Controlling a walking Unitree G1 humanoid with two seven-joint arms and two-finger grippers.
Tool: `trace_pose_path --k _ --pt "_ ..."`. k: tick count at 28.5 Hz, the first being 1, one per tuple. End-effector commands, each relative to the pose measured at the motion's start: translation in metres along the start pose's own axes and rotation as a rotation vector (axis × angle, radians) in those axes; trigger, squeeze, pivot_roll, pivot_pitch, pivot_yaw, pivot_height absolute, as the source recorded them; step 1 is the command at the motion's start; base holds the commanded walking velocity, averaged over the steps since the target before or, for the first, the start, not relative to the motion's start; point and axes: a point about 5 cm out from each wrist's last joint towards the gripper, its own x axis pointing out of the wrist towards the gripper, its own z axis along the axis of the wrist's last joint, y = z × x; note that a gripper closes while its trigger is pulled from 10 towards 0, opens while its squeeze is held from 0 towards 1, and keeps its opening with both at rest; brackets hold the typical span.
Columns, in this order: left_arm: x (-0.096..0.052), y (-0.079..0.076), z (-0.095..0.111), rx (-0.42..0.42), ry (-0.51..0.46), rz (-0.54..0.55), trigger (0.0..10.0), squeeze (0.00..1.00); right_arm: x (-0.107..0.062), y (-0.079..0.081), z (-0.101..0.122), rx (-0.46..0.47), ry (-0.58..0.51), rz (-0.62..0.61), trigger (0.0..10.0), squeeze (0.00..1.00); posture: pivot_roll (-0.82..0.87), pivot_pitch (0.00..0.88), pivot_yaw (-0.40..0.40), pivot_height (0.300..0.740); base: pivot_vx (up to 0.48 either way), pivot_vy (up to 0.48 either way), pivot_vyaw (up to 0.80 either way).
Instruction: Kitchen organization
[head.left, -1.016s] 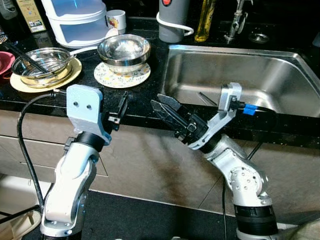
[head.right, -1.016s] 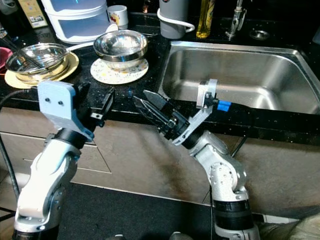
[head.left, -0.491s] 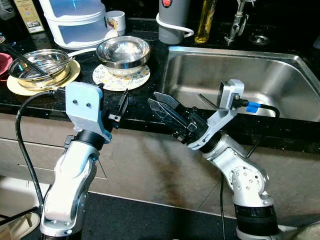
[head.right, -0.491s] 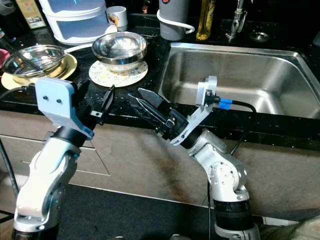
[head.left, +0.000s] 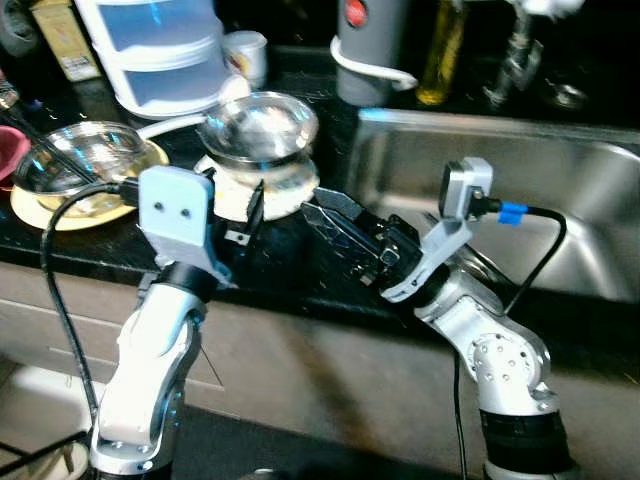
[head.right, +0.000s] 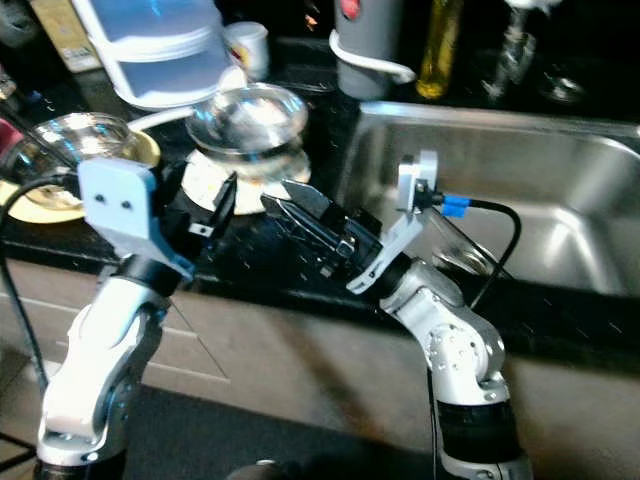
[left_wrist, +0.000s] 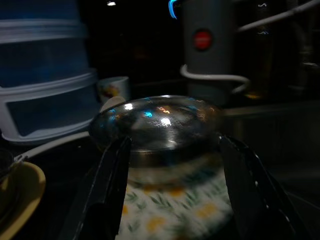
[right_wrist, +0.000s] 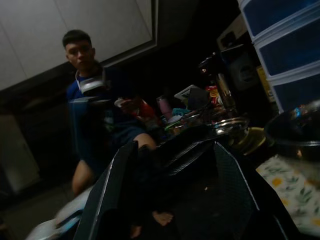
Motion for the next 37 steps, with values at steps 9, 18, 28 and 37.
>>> trace_pose_path --k 9,18,28,37 --pt "0.002 -0.006 0.004 -0.007 -0.005 -0.03 10.0 0.0 -0.003 0.0 0.002 -0.006 0.003 -0.008 10.0 0.0 0.04 0.039 -0.032 0.732 0.131 0.0 0.0" --pt "0.008 -0.009 0.021 0.092 -0.048 -0.1 10.0 0.0 -0.005 -0.006 0.006 -0.052 0.027 -0.035 10.0 0.0 0.04 0.043 -0.033 0.732 0.0 0.0 0.0" --pt "0.016 0.01 0.04 0.215 -0.078 -0.064 10.0 0.0 0.001 -0.015 0.022 -0.182 0.075 -0.049 10.0 0.0 0.05 0.044 -0.041 0.732 0.0 0.0 0.0" --pt "0.019 0.07 0.043 0.634 0.161 0.009 10.0 0.0 0.005 -0.036 0.031 -0.349 0.124 -0.188 10.0 0.0 0.06 0.048 -0.04 0.732 0.0 0.0 0.0"
